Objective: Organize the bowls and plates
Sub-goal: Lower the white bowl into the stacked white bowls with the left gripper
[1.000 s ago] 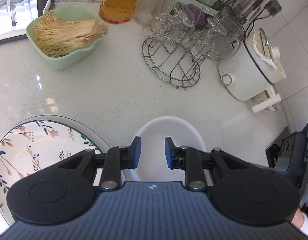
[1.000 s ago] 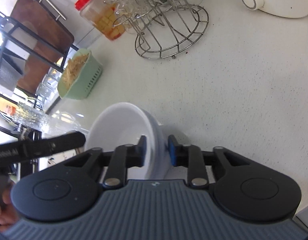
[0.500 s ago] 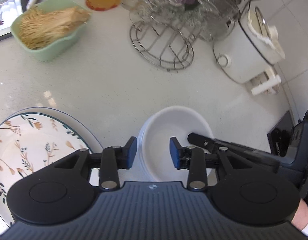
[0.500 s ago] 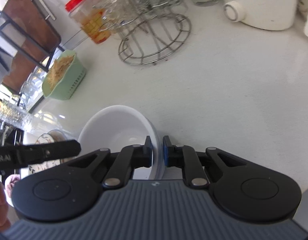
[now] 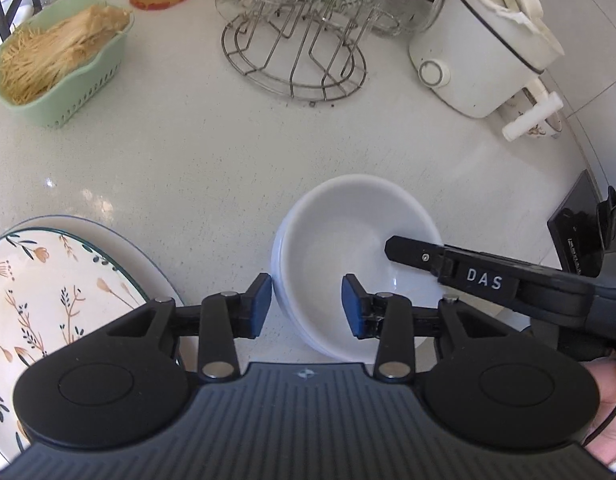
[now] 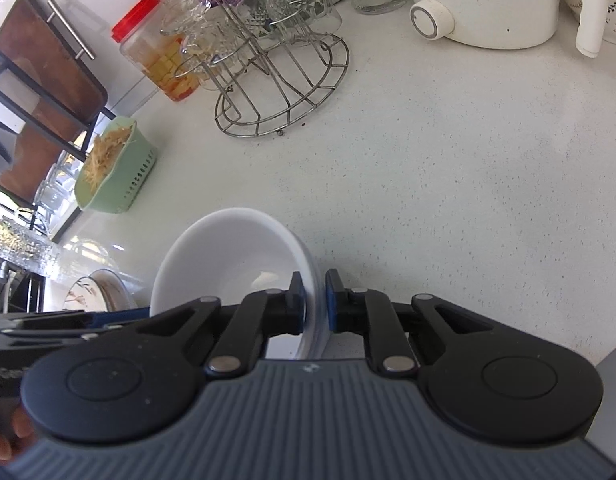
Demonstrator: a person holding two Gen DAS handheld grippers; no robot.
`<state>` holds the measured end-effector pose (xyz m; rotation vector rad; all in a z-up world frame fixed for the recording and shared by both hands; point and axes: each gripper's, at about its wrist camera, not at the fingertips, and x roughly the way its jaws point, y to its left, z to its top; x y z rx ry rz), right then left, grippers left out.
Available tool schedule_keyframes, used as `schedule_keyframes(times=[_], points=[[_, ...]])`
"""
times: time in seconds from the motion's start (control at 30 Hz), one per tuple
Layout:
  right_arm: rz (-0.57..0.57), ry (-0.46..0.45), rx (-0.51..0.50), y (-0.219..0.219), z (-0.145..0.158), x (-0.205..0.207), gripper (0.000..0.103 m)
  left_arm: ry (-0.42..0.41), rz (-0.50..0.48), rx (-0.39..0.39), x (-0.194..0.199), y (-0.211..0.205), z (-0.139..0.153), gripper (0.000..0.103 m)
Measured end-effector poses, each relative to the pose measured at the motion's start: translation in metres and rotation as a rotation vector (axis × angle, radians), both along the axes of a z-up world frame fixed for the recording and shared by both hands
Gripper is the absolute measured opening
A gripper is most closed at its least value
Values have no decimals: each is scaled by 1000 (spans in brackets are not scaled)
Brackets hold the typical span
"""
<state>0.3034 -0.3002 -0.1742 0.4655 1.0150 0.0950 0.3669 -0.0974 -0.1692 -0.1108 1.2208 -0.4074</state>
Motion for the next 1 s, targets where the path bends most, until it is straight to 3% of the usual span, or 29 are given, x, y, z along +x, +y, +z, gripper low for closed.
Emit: schedule_keyframes(times=[0.33, 1.0], points=[[14, 7, 12, 1, -6, -1, 17, 23, 17, 30, -2, 0, -16, 24], [-6, -58, 13, 14, 39, -22, 17, -46, 62, -12, -17, 17, 33, 23]])
